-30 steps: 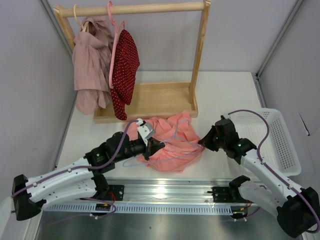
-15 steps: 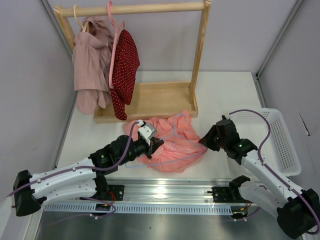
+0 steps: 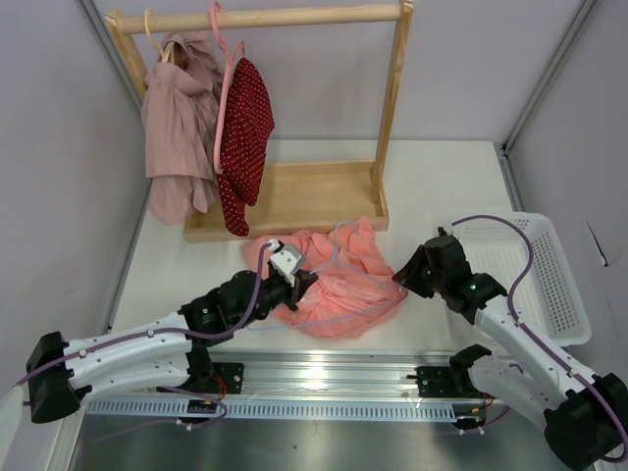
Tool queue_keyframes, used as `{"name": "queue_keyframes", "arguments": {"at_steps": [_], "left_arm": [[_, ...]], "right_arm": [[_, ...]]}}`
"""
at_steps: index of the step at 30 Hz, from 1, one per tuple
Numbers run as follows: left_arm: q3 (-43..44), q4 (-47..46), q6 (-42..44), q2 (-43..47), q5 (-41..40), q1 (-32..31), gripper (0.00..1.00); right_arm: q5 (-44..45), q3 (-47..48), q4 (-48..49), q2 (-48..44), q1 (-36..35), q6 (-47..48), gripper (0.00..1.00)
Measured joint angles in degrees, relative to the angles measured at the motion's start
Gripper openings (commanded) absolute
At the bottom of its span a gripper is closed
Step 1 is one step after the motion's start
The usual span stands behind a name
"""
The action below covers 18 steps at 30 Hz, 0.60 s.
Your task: Place the skirt on the hanger
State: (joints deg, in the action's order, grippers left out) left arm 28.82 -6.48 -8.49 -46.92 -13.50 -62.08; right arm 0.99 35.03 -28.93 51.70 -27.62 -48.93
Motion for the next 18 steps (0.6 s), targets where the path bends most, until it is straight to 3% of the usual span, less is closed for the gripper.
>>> {"name": "queue_keyframes", "arguments": {"at_steps": [18], "left_arm": [[-3.02,-6.19,-0.39,-1.18,-1.88,-0.07,0.00]], "right_arm": [[3.15,-0.11,-1.68,-4.00,-0.42,-0.17,0.42]]}}
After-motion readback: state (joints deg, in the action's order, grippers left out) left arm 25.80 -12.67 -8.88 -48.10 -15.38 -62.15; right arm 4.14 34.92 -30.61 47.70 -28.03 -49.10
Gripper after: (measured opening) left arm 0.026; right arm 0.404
